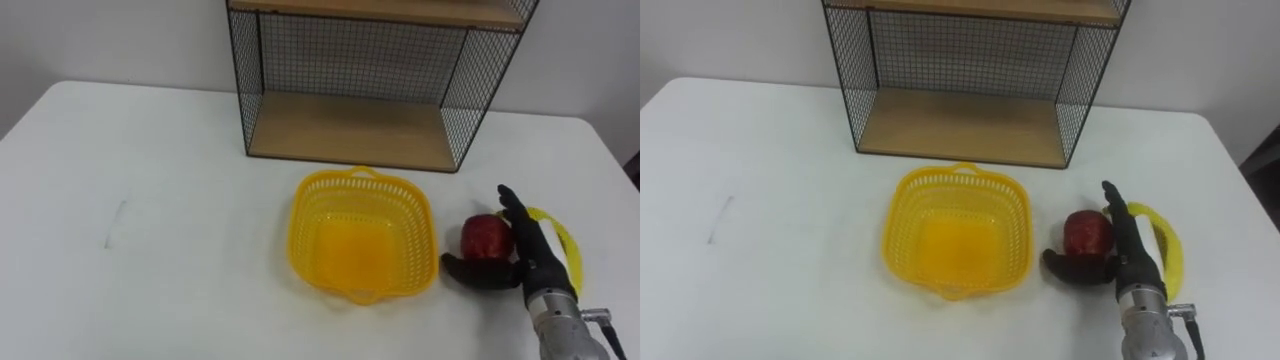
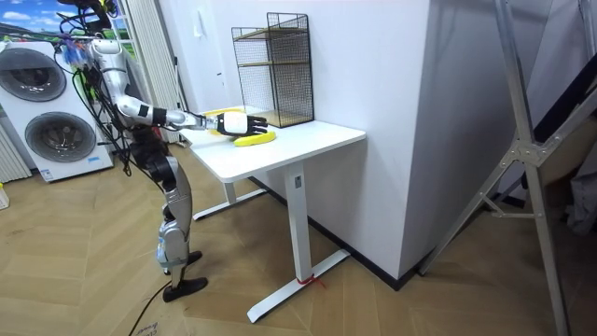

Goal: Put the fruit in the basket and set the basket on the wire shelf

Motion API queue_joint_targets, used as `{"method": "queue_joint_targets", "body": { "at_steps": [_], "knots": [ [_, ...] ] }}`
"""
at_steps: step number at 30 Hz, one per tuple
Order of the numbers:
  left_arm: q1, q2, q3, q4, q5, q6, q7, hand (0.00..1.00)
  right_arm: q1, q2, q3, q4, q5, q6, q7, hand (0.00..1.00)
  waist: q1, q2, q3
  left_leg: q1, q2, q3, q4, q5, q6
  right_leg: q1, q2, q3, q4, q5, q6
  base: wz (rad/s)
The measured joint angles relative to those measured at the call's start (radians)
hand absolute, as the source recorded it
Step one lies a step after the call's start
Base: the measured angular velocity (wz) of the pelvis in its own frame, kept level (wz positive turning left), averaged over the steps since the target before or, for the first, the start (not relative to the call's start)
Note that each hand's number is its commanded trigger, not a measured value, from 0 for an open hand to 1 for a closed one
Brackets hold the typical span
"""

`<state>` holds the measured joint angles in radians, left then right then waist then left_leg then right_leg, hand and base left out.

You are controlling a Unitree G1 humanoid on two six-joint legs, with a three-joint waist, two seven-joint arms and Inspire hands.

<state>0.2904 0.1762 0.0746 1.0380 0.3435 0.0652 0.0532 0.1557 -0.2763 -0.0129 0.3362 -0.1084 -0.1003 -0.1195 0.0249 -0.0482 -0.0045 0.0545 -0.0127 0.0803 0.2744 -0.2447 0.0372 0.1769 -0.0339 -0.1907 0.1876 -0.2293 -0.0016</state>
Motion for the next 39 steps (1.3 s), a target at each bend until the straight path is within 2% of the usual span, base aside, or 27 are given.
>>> {"method": "queue_joint_targets", "body": {
  "at_steps": [6,12,17,23,25,30,34,39],
  "knots": [
    [-0.015,0.0,-0.001,0.0,0.0,-0.001,0.008,0.0,-0.024,-0.002,-0.014,0.056,-0.089,-0.03,-0.049,1.0,0.0,-0.001,0.0006,0.004,0.0,0.0,0.0,0.0,0.0,-0.001,0.0,0.003,-0.001,0.0,-0.001,0.0],
    [-0.018,0.0,-0.011,0.0,0.0,-0.001,0.028,0.0,-0.067,-0.01,-0.012,0.099,-0.181,-0.017,-0.104,1.0,0.001,-0.006,0.0003,0.008,0.0,0.001,-0.004,0.0,0.0,-0.001,0.002,0.01,-0.002,0.001,-0.001,0.0],
    [-0.022,0.001,-0.019,0.0,0.0,-0.002,0.032,0.0,-0.083,-0.008,-0.012,0.116,-0.17,-0.007,-0.113,1.0,0.001,-0.012,-0.0004,0.008,0.0,0.0,-0.004,0.0,0.0,0.001,0.001,0.006,-0.002,0.001,-0.001,0.01],
    [-0.019,0.001,-0.019,0.002,0.0,-0.002,0.03,0.0,-0.064,-0.001,-0.012,0.087,-0.008,-0.005,-0.104,1.0,0.003,-0.008,0.0003,0.005,0.0,0.0,-0.006,0.0,0.0,-0.004,0.001,0.001,-0.002,0.001,0.0,0.0],
    [-0.017,0.001,-0.019,0.001,0.0,-0.002,0.028,0.0,-0.057,-0.002,-0.012,0.054,0.047,0.016,-0.086,1.0,0.001,-0.004,-0.0005,0.001,0.0,0.0,-0.003,0.0,0.0,-0.007,0.001,0.0,-0.002,0.001,0.0,0.0],
    [-0.012,-0.003,-0.02,0.003,0.0,-0.004,0.024,0.0,-0.035,0.003,-0.009,-0.067,0.063,0.027,-0.076,1.0,-0.008,0.016,-0.0038,-0.012,-0.001,0.001,0.001,0.001,0.001,-0.019,0.001,0.002,-0.001,0.004,0.0,0.0],
    [-0.013,-0.003,-0.02,0.007,0.0,-0.004,0.024,0.0,-0.037,0.003,-0.01,-0.222,0.075,0.025,-0.087,1.0,-0.017,0.027,-0.0011,-0.008,-0.001,0.004,-0.004,0.003,0.002,-0.018,0.001,0.011,-0.001,0.005,0.0,0.0],
    [-0.005,-0.004,-0.02,0.007,0.0,-0.012,0.023,0.0,-0.039,-0.001,-0.011,-0.323,0.146,0.023,-0.085,1.0,-0.014,0.025,0.0026,0.008,0.0,0.023,-0.008,0.003,0.001,-0.015,0.004,0.024,-0.001,0.005,0.0,-0.08]
  ]
}}
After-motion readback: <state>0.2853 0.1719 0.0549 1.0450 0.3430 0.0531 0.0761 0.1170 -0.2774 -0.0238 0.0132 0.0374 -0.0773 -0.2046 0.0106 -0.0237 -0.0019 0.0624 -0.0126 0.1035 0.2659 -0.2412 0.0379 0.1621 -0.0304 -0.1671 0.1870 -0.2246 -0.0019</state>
